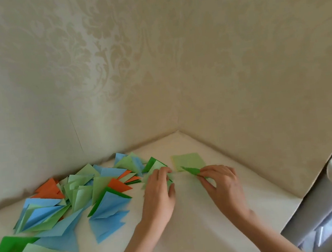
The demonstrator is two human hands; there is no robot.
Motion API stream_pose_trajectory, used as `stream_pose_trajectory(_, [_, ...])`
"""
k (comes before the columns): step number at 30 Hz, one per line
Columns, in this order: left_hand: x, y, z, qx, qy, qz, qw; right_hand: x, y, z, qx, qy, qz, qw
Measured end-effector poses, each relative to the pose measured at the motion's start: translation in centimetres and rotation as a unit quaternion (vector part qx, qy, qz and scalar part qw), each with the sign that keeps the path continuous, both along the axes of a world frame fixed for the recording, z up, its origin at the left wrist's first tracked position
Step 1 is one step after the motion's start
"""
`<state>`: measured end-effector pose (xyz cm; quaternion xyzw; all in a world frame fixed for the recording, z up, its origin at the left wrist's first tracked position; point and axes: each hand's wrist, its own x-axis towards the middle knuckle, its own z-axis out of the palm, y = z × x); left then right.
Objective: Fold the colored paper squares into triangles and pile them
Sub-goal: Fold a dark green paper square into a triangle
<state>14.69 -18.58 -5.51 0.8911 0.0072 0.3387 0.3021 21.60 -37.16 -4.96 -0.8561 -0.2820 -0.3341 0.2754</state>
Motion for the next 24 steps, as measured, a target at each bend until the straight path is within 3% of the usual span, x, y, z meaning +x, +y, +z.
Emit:
stream_pose_trajectory(4, [-0.6, -2.3, -0.5, -0.006, 0.01, -0.117, 0.993, -2.5, -1.2, -2.1, -0.049, 0.043, 0.002, 0.998])
stream_pose_trajectory(8, [-1.0, -3.1, -1.7, -0.018, 0.068, -0.163, 0.984, -3.4, -1.9, -3.4, -0.061, 0.081, 0.016, 0.995])
stream_pose_trajectory(13, [-0.8, -2.8, -2.6, -0.047, 0.118, -0.185, 0.974, -3.3, -2.2, -4.5, -0.028, 0.115, 0.012, 0.993])
stream_pose_trajectory(24, [0.5, -3.3, -3.2, -0.067, 0.121, -0.164, 0.977, -2.8, -2.4, -4.2, 0.029, 0.195, 0.047, 0.979])
